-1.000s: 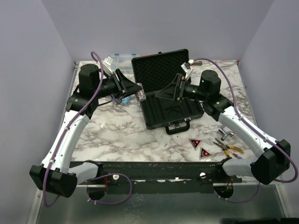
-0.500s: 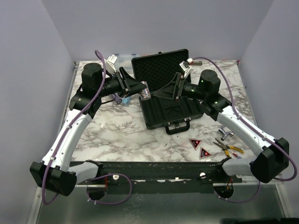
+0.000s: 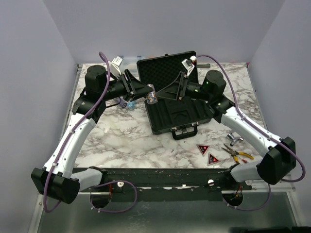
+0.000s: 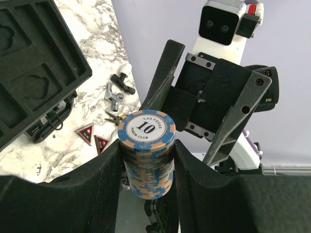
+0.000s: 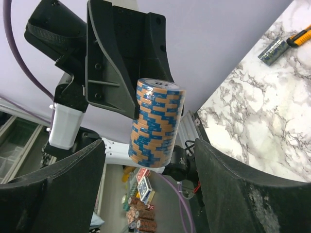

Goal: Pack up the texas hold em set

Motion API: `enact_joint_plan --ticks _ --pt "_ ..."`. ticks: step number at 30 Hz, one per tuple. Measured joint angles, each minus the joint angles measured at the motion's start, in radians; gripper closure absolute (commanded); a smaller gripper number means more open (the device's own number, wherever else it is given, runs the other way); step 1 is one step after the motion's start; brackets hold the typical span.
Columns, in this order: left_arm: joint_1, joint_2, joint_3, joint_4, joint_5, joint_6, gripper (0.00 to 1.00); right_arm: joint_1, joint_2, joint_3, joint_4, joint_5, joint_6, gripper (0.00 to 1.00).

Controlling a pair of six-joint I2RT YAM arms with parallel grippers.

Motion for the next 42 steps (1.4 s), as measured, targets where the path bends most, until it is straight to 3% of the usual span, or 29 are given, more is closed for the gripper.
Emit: enact_joint_plan --ticks 15,28,32,38,39,42 --pt "0.0 -0.001 0.0 0.021 0.012 -0.003 1.0 0.043 0.063 0.042 0.011 0.0 0.005 0.35" --pt "0.0 0.0 0.0 0.028 0.014 -0.004 1.0 0.056 0.076 0.042 0.014 0.0 0.006 0.36" --pt "0.0 -0.001 0.0 0.028 0.014 -0.003 1.0 0.057 0.085 0.043 0.025 0.0 0.01 0.45" --pt "0.0 -0.001 -0.001 0.032 0.013 0.001 1.0 0.057 0.09 0.052 0.041 -0.001 0.026 0.74" --pt "0.001 -0.002 -0.001 0.038 0.012 0.002 0.98 0.057 0.09 0.052 0.042 -0.002 0.026 0.78" --pt "0.001 -0.004 -0.006 0.043 0.012 0.003 0.79 0.057 0.092 0.053 0.042 -0.002 0.031 0.87"
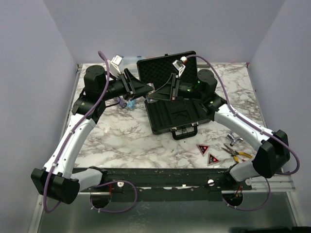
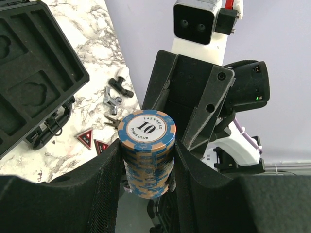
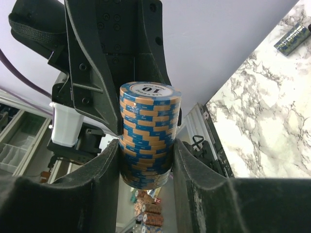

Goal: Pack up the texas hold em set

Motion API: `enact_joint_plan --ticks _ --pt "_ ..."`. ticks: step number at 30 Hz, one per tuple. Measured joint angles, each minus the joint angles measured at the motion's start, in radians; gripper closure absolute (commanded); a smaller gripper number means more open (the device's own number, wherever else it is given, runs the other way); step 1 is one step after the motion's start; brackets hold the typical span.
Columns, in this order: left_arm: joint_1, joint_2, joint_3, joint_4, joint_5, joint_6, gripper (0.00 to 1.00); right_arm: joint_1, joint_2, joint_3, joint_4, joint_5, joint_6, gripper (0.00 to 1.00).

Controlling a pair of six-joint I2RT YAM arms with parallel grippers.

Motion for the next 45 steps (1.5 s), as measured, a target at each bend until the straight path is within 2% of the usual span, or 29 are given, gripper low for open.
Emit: enact_joint_plan --ticks 7,9,10,16,25,29,34,40,45 --pt "0.0 -0.027 -0.04 0.01 -0.013 0.008 0.29 0.0 0.002 0.005 -0.034 -0.005 -0.019 0.94" --pt "-0.001 -0.045 -0.055 0.018 -0.01 0.007 0.08 0.004 0.005 0.013 -0.061 -0.006 -0.034 0.94" --pt "-0.001 -0.057 -0.06 0.019 -0.01 0.01 0.02 0.004 0.006 0.016 -0.073 -0.006 -0.043 0.94" --pt "0.008 -0.108 -0.063 0.002 -0.019 0.043 0.01 0.003 0.007 0.018 -0.153 0.008 -0.084 0.94" --pt "0.079 -0.192 -0.069 -0.15 -0.113 0.162 0.01 0.003 0.007 0.041 -0.332 0.077 -0.2 0.99" --pt "0.132 -0.236 -0.092 -0.208 -0.151 0.209 0.02 0.003 0.023 0.114 -0.489 0.167 -0.298 0.99" --pt "0.142 -0.253 -0.114 -0.266 -0.18 0.262 0.06 0.003 0.082 0.203 -0.661 0.311 -0.413 0.99" --pt "0.142 -0.274 -0.139 -0.342 -0.246 0.362 0.09 0.002 0.18 0.225 -0.816 0.443 -0.497 0.99" --pt "0.142 -0.316 -0.22 -0.377 -0.304 0.445 0.1 0.002 0.254 0.238 -0.907 0.517 -0.528 0.99"
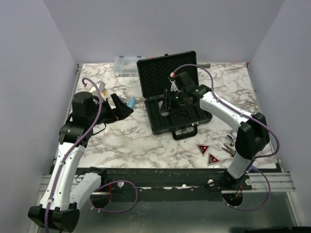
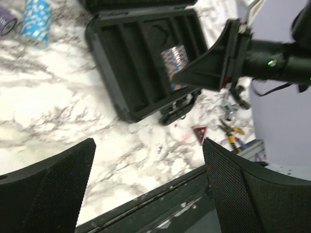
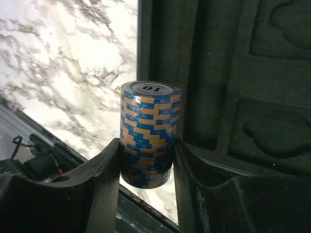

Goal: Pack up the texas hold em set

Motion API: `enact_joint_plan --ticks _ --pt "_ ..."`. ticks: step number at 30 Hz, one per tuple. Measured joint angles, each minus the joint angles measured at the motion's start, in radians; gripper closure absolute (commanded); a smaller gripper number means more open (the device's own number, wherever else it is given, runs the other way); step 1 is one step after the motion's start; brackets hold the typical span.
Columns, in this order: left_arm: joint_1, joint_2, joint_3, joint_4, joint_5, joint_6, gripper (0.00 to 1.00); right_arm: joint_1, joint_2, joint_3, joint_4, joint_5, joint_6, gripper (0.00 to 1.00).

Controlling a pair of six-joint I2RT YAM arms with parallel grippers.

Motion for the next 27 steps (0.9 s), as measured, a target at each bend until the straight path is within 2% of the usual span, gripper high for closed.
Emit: enact_joint_plan --ticks 8,17,27 --pt "0.0 -0.049 -0.135 -0.037 -0.078 0.078 0.12 0.0 0.12 0.092 -0.05 0.054 -0.014 0.99" --pt "0.0 -0.105 -0.21 -0.043 -0.1 0.092 0.13 0.0 0.295 0.24 -0.092 0.142 -0.05 0.99" --pt "0.0 -0.139 -0.276 -0.043 -0.123 0.103 0.13 0.0 0.37 0.291 -0.129 0.208 -0.101 0.99"
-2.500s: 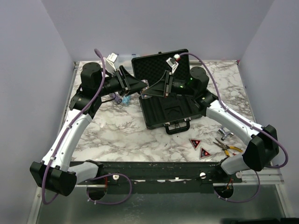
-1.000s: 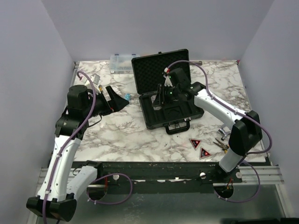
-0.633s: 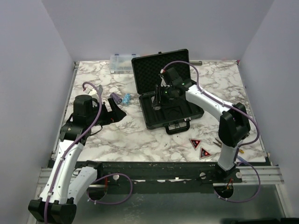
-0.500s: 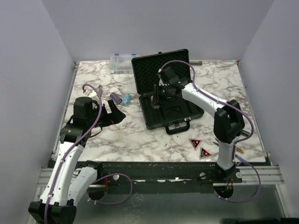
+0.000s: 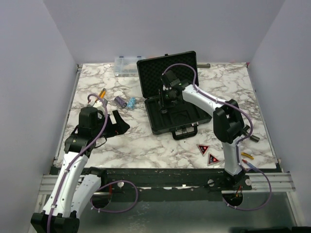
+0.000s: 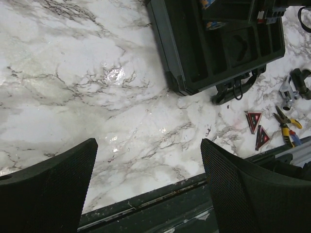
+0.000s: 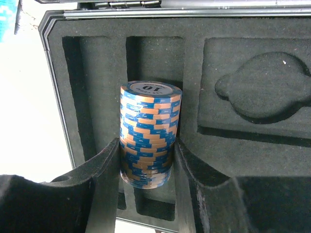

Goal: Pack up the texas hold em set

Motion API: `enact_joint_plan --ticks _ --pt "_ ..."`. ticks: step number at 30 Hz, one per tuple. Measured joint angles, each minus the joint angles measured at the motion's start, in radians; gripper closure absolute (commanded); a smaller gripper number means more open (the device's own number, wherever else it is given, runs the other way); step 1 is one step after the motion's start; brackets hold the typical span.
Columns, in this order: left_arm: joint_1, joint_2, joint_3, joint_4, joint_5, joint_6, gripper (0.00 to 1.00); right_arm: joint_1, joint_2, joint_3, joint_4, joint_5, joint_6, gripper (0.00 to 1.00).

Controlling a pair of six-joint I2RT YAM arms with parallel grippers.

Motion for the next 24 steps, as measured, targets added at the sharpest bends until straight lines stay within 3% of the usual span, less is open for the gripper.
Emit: enact_joint_plan --ticks 15,19,24 --pt "0.0 0.0 -0.026 0.005 -0.029 0.011 0.13 0.0 0.073 0.101 -0.031 0.032 -0.022 0.98" --pt "0.0 0.0 -0.027 0.008 -0.029 0.011 0.14 0.0 0.075 0.105 -0.036 0.05 -0.023 0.88" --pt "0.0 0.0 -0.028 0.009 -0.029 0.011 0.14 0.0 0.077 0.109 -0.039 0.053 -0.021 0.65"
